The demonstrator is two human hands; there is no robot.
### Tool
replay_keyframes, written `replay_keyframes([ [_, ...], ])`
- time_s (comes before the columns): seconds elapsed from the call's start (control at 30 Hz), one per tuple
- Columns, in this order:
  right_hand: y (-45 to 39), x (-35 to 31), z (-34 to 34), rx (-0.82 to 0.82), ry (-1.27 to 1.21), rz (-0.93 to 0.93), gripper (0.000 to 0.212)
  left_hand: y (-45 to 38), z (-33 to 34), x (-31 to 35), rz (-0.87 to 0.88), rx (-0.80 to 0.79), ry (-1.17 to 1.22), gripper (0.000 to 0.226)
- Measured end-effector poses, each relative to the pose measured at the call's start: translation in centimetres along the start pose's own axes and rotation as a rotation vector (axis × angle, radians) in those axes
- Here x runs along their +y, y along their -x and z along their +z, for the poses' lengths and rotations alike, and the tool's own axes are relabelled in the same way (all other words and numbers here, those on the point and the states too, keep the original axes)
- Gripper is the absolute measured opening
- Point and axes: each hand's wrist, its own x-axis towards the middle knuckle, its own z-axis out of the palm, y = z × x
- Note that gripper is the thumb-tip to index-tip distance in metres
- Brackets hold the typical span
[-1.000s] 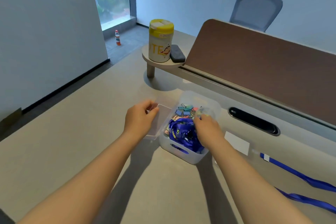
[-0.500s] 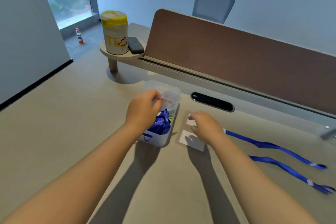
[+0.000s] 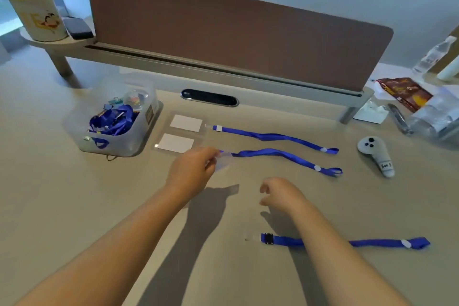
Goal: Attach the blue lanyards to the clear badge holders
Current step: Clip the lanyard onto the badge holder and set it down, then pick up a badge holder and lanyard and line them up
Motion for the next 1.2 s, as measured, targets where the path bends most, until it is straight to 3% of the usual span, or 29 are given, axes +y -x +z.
replay_keyframes([
  [0.13,0.8,2.1,3.5,-0.113,0.013,-0.039,0.036,2.0,3.1,0.8,-0.045,-0.060,-0.030,0.028],
  [0.3,0.6,2.7,5.5,-0.061,0.114,-0.151,0.043,3.0,4.3,0.4,-0.094,-0.103,-0.106,0.027],
  [0.4,-0.1,2.6,5.5,-0.039,0.106,-0.171,0.034,2.9,4.1,0.2,-0.128,-0.087,-0.108,0.026],
  [0.5,-0.6,2.4,5.3,0.000,0.072,-0.202,0.010,2.5,3.8,0.3,-0.175,-0.045,-0.088,0.023],
  [0.7,-0.8,0.8,3.1,0.189,-0.280,-0.226,0.002,1.8,2.6,1.2,-0.281,0.018,0.065,0.012],
  [0.77,-0.8,-0.2,1.7,0.263,-0.429,-0.270,0.012,1.2,2.1,1.5,-0.297,0.042,0.143,0.015],
  [0.93,0.0,-2.5,-2.2,0.254,-0.824,-0.351,0.014,-0.2,0.8,2.8,-0.330,0.115,0.386,0.025],
  [1.2,1.3,-4.8,-5.3,0.197,-0.778,-0.351,0.027,-1.0,-0.8,4.1,-0.263,0.108,0.516,0.027],
])
